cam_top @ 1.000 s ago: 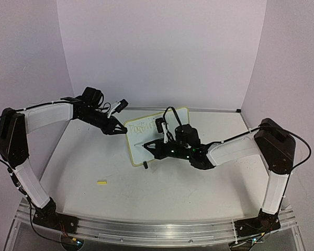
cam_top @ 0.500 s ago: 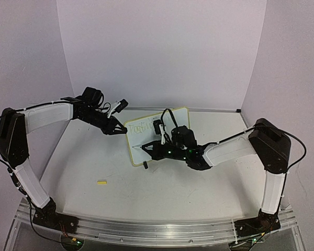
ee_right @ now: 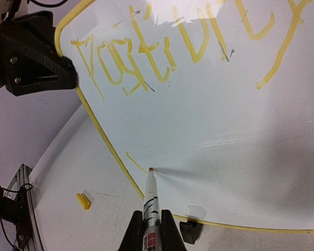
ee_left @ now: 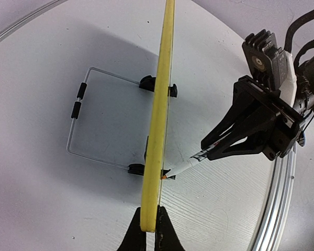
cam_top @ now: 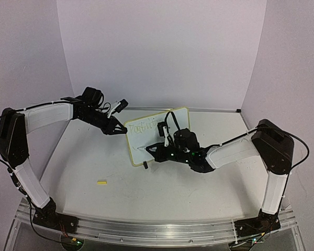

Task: Write a sentence on the whiteboard

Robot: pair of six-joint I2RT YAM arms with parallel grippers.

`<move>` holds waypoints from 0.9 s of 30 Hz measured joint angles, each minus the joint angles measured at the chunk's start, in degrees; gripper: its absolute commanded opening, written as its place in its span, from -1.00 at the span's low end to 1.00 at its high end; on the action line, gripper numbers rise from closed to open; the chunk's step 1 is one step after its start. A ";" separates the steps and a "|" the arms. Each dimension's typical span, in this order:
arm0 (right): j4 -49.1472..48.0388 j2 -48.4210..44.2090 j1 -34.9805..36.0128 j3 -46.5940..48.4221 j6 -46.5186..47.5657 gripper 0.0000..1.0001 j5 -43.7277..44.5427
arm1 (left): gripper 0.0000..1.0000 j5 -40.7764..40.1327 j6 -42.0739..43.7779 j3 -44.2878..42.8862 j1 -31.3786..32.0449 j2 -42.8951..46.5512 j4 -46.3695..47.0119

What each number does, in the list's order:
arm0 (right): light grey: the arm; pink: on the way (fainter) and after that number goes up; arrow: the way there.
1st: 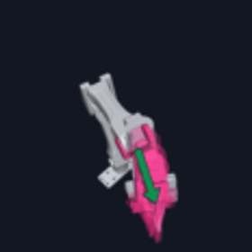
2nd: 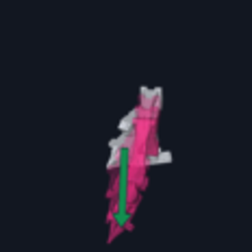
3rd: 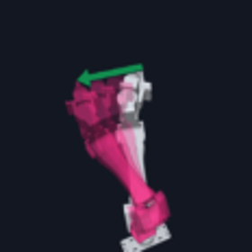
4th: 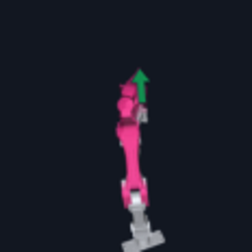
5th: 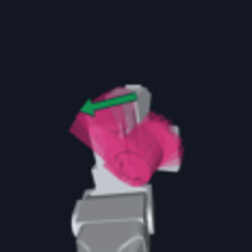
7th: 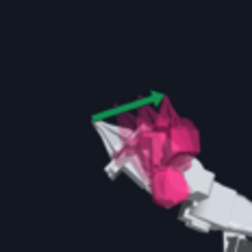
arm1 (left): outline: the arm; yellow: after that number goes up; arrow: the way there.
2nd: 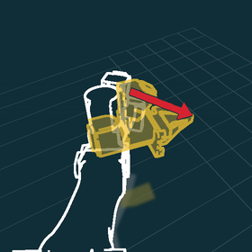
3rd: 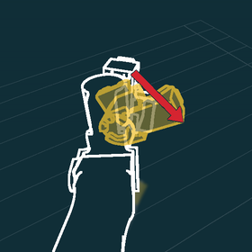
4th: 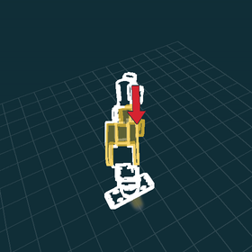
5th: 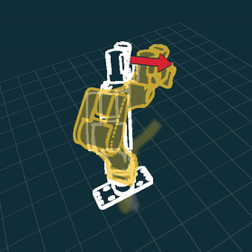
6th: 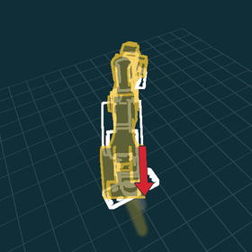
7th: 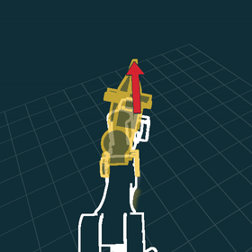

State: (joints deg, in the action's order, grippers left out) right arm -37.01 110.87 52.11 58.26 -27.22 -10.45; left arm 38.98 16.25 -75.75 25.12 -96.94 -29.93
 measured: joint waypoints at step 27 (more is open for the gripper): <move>-0.57 1.11 -0.05 3.14 -0.94 -1.00 -2.74 | -1.00 -0.02 0.00 -0.02 0.02 0.01 0.00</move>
State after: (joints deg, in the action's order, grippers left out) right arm -37.58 111.98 52.05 61.40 -28.16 -13.19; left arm 38.96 16.26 -75.77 25.14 -96.92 -29.93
